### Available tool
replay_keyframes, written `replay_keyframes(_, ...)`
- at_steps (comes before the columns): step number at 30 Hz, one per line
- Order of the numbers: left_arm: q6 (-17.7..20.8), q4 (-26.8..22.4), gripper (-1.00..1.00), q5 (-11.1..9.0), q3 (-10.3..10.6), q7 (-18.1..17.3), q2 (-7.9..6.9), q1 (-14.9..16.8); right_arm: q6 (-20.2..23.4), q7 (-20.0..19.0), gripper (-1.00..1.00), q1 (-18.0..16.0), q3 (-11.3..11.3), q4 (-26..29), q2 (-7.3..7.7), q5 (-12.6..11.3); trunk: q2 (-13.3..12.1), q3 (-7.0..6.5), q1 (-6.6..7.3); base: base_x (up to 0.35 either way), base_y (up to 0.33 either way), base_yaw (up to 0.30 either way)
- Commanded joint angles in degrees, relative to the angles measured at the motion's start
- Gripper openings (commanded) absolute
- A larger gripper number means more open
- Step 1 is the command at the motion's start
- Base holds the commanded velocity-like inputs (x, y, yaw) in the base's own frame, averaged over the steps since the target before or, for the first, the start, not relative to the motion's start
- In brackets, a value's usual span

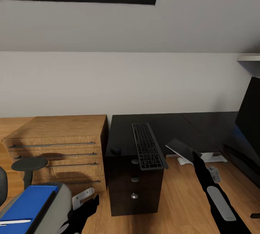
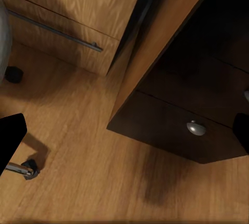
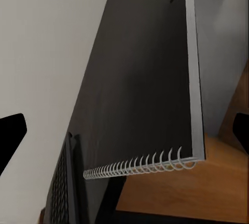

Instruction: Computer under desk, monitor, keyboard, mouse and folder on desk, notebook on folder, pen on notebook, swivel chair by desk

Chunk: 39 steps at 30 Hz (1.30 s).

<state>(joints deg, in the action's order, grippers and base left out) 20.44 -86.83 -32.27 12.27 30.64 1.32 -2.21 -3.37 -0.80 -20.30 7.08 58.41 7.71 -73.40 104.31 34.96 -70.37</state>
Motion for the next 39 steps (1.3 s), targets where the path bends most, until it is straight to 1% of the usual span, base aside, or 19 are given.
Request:
replay_keyframes(1,0.1,-0.1,1.0,-0.4,0.0,0.4,0.0,0.0,-0.2,-0.1,1.0,0.0,-0.1,-0.2,0.01,-0.6,0.0,0.05,0.0,-0.01,0.0,0.0)
replay_keyframes(8,0.1,-0.1,1.0,-0.4,0.0,0.4,0.0,0.0,-0.2,-0.1,1.0,0.0,-0.1,-1.1,-0.04,-0.6,0.0,0.05,0.0,-0.003,0.0,0.0)
replay_keyframes(39,0.1,-0.1,1.0,-0.5,0.0,0.4,0.0,0.0,-0.2,-0.4,1.0,-0.1,0.0,-1.0,-0.06,-0.8,0.0,0.05,0.0,0.0,0.0,0.0)
